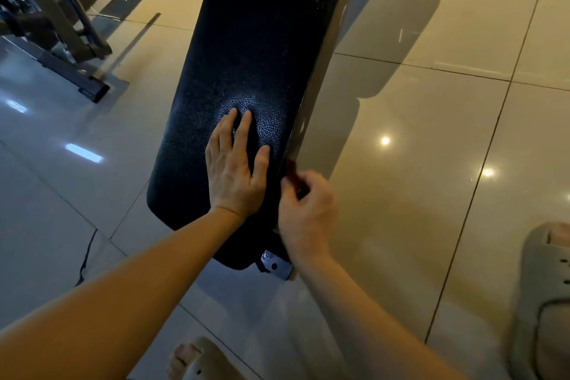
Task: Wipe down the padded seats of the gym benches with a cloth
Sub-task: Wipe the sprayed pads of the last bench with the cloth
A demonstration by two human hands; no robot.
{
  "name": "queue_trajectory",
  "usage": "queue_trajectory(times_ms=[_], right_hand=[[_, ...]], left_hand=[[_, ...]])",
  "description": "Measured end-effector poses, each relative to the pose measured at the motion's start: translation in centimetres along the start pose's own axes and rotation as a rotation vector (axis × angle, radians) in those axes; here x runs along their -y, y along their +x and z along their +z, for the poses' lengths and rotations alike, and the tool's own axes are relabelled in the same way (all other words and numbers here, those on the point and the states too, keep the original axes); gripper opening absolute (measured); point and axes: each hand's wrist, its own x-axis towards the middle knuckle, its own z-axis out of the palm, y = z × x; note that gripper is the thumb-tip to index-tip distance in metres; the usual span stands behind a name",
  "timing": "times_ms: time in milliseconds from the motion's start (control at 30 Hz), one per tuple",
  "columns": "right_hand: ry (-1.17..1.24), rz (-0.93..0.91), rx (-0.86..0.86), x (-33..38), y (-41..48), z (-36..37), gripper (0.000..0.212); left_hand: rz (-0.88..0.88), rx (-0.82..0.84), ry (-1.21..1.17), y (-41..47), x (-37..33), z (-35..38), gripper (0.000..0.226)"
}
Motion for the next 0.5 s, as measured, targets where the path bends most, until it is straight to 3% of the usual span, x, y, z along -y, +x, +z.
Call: queue_trajectory(times_ms=[133, 367, 500], right_hand=[[-0.040, -0.044, 0.118, -1.7, -3.0, -0.3, 0.018], [-0.037, -0.056, -0.059, 0.9, 3.5, -0.2, 0.015], [-0.028, -0.097, 0.164, -2.4, -3.4, -0.3, 0.017]], left_hand=[[0.005, 0.001, 0.015, 0.0, 0.2, 0.1, 0.064], [0.006, 0.006, 0.015, 0.0, 0.1, 0.1, 0.065], [0.003, 0.006, 0.003, 0.0, 0.1, 0.0, 0.064]])
